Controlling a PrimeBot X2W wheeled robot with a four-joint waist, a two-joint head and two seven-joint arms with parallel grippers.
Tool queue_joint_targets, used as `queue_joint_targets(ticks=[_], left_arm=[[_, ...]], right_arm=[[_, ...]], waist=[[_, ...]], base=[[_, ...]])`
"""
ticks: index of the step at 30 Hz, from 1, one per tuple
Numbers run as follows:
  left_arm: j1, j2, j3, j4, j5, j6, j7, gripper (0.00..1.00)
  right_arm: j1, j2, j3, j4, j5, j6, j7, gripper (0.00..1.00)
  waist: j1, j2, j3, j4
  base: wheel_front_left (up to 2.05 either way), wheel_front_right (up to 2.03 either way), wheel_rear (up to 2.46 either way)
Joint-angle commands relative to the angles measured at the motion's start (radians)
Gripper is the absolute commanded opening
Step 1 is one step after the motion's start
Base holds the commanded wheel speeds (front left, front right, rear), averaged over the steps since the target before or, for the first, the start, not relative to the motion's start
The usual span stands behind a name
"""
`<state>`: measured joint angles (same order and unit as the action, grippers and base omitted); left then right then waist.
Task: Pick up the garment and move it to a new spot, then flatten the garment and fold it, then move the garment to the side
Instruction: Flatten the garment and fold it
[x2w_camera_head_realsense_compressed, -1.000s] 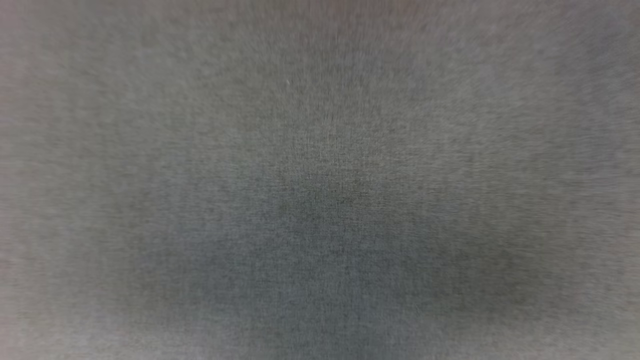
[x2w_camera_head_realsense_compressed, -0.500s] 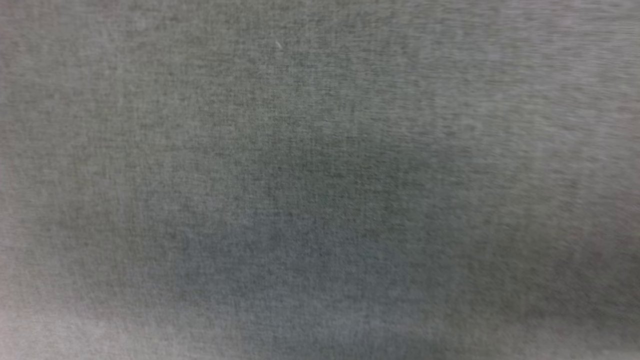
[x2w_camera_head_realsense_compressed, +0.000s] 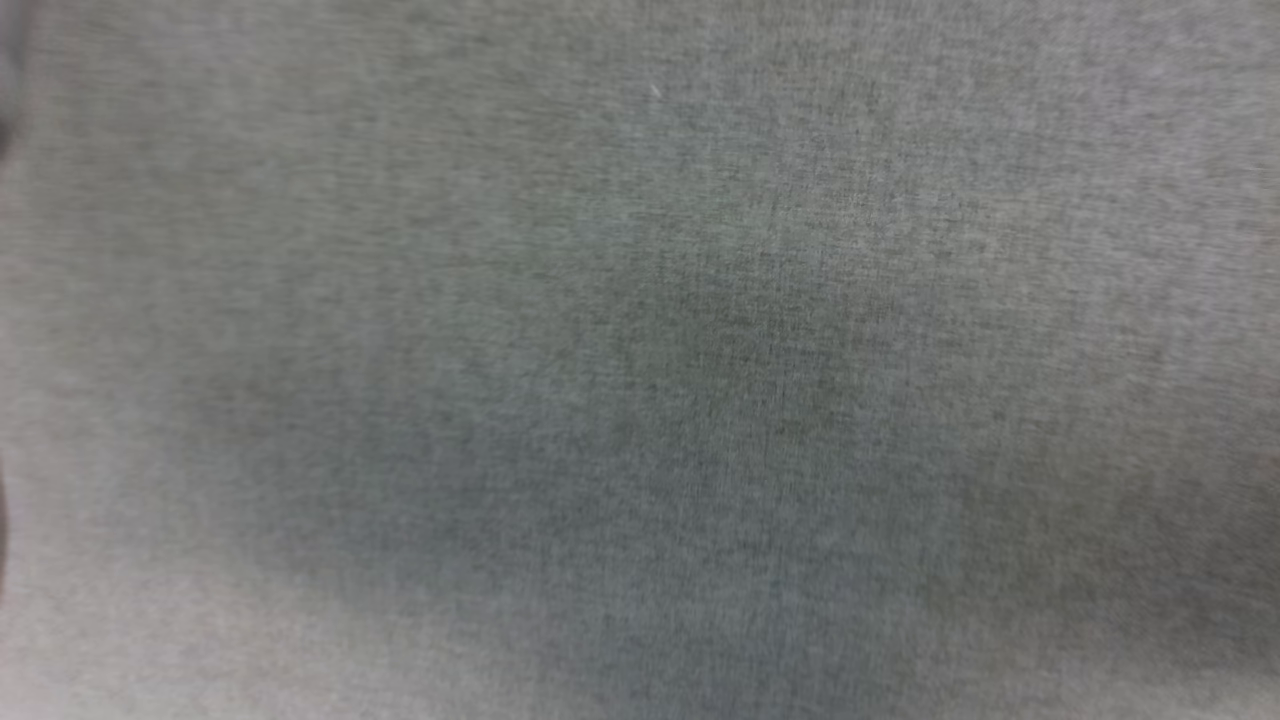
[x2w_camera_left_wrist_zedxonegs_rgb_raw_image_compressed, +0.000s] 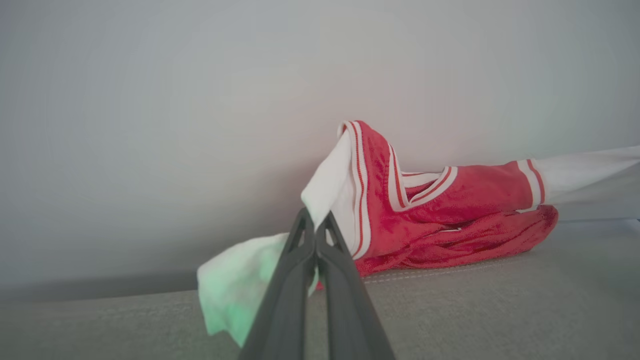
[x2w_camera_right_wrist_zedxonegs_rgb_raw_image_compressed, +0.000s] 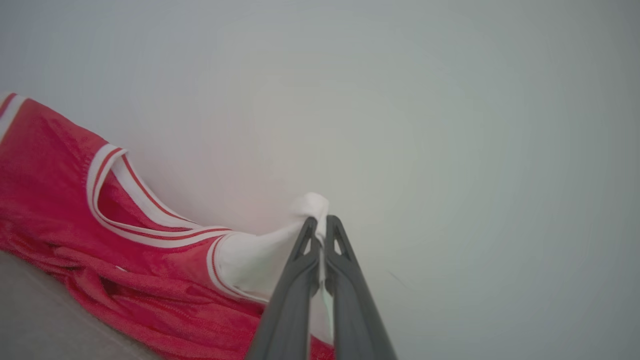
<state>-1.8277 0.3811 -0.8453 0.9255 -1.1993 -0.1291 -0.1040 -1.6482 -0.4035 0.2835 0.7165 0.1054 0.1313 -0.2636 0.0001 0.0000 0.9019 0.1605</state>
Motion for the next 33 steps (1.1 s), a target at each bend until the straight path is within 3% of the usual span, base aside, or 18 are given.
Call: queue_joint_targets(ticks=[1,11,17,20,26,33], left_arm=[[0.053,0.012,-0.021,-0.037,-0.017,-0.002,0.010,0.00],[0.364,0.109,-0.134,-0.231,-0.067,-0.002,0.017,0.00],[0.583,0.195,-0.150,-0.360,-0.106,0.018,-0.020,0.00],[0.707,0.250,-0.159,-0.463,-0.130,0.061,-0.043,0.00],[0.928,0.379,-0.189,-0.713,-0.140,0.194,-0.084,0.00],[1.144,0.505,-0.212,-0.958,-0.180,0.314,-0.119,0.00]], right_arm=[[0.057,-0.037,0.028,-0.019,0.059,-0.001,-0.001,0.00],[0.450,-0.219,0.126,-0.218,0.334,-0.001,0.009,0.00],[0.723,-0.292,0.096,-0.365,0.449,-0.001,0.024,0.00],[0.867,-0.321,0.043,-0.425,0.469,-0.001,0.026,0.00],[1.192,-0.327,-0.057,-0.570,0.477,-0.001,0.057,0.00],[1.523,-0.363,-0.103,-0.746,0.411,-0.001,0.078,0.00]], waist=[[-0.0001,0.0000,-0.105,0.016],[-0.0001,0.0000,-0.327,0.022],[-0.0001,0.0000,-0.448,0.009],[-0.0001,0.0000,-0.504,0.009],[-0.0001,0.0000,-0.584,0.012],[-0.0001,0.0000,-0.630,0.009]], base=[[0.00,0.00,0.00],[0.00,0.00,0.00],[0.00,0.00,0.00],[0.00,0.00,0.00],[0.00,0.00,0.00],[0.00,0.00,0.00]])
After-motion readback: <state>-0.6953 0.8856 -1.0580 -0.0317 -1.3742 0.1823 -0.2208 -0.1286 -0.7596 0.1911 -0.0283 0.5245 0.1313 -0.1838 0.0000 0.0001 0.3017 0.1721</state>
